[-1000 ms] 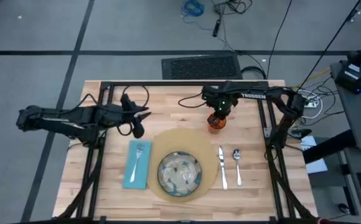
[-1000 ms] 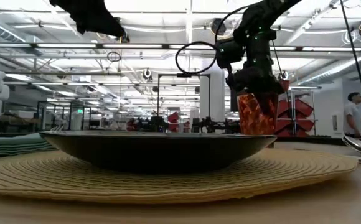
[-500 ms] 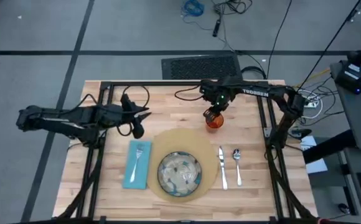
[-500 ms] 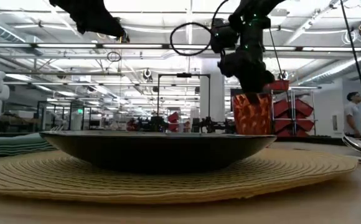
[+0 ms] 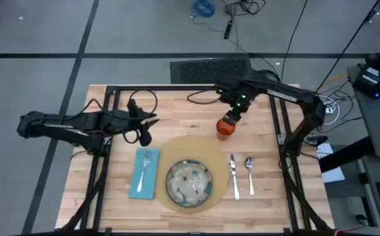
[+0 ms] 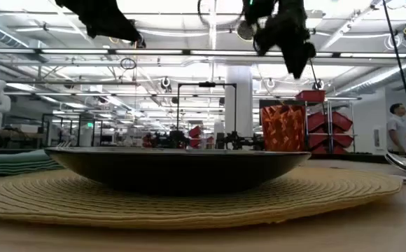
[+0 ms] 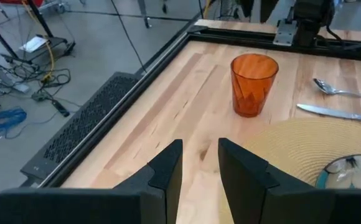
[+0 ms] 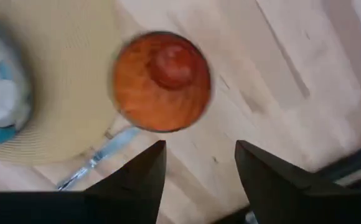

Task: Set table place
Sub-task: Return to Home Position

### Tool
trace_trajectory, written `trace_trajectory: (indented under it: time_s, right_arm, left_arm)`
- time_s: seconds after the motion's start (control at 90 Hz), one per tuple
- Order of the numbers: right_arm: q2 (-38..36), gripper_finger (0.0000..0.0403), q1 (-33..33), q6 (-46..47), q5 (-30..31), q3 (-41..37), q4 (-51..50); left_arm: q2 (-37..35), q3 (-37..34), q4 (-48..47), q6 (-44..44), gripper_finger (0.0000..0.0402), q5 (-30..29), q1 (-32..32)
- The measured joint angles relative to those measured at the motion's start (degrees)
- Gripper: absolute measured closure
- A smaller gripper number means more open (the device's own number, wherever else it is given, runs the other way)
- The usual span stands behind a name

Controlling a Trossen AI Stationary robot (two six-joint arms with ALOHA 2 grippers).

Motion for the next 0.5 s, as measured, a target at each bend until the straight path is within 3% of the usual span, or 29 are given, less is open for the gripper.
trace_trajectory:
  time_s: [0.144, 0.289, 0.389, 0.5]
  right_arm:
    - [-9.0, 0.0232, 6.2, -0.6, 1.4, 0.0, 1.3]
    - [-20.5, 0.0239, 14.2, 0.2, 4.7, -2.5, 12.7]
    - [-30.6, 0.0242, 20.1, -0.1, 6.3, -10.9, 25.2]
    - [-43.4, 0.0243, 25.2, 0.0, 8.0, -25.3, 37.7]
  left_arm:
    - [-2.8, 0.0, 0.3, 0.0, 0.0314, 0.0, -1.2]
    - [-6.2, 0.1, 0.1, 0.5, 0.0314, -0.1, -2.7]
    - [-8.4, -0.6, 2.1, 2.2, 0.0314, -1.3, -3.5]
    - [-12.0, -6.1, 11.3, 5.6, 0.0314, -0.9, -3.9]
